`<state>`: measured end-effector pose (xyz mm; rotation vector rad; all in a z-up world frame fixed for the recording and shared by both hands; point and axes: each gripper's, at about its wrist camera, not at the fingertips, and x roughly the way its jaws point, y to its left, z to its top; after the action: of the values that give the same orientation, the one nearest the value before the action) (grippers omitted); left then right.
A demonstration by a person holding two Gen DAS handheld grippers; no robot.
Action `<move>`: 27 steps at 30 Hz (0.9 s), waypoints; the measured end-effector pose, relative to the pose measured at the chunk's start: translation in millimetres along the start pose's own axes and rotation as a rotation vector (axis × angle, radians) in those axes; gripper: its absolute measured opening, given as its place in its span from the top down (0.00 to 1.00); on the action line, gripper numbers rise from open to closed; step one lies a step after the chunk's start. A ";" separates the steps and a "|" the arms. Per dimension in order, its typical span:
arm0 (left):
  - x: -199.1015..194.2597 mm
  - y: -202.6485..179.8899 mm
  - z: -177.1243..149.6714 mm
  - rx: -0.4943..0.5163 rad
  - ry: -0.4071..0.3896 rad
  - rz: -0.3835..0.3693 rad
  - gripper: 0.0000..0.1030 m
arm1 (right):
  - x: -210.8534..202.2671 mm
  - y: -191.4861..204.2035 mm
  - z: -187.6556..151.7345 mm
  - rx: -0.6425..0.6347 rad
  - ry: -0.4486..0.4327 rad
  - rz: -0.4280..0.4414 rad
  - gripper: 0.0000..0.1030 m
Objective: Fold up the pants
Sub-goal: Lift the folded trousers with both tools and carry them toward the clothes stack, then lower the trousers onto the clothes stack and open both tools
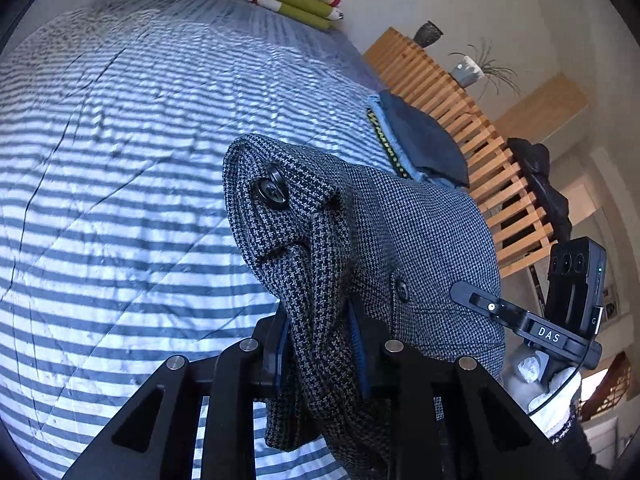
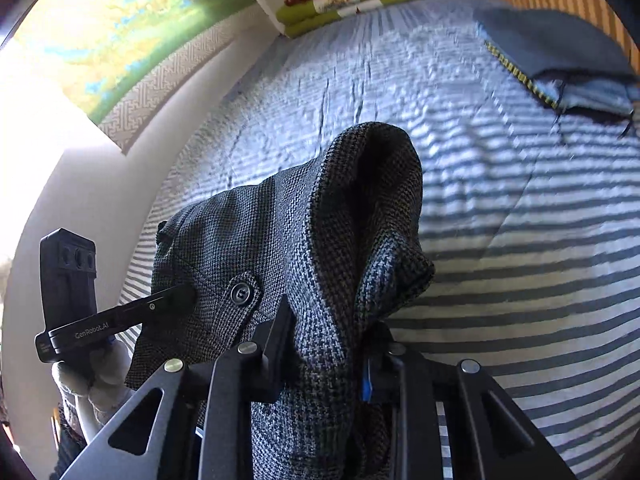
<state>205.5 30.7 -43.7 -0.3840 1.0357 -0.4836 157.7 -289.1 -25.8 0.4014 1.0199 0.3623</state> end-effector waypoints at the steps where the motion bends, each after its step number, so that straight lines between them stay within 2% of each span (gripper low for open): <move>1: 3.1 -14.8 7.1 0.020 -0.003 -0.012 0.74 | -13.2 -4.2 3.7 0.002 -0.021 -0.007 0.77; 6: 39.9 -99.9 52.8 0.107 -0.025 -0.086 0.74 | -77.4 -40.0 35.1 0.007 -0.135 -0.069 0.77; 14: 129.5 -231.8 147.0 0.248 -0.051 -0.126 0.74 | -149.8 -115.6 127.7 0.003 -0.317 -0.211 0.77; 18: 181.9 -281.0 204.9 0.307 -0.083 -0.107 0.74 | -149.8 -158.3 183.7 0.001 -0.386 -0.262 0.77; 21: 226.5 -298.9 248.9 0.309 -0.092 -0.096 0.74 | -134.9 -197.9 225.1 0.039 -0.404 -0.260 0.77; 27: 313.0 -293.6 320.3 0.271 -0.096 -0.092 0.74 | -97.2 -266.3 286.2 0.036 -0.412 -0.282 0.77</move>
<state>562.6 -361.4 30.7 -0.2118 0.8488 -0.6729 389.0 -610.0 50.2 0.3409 0.6668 0.0035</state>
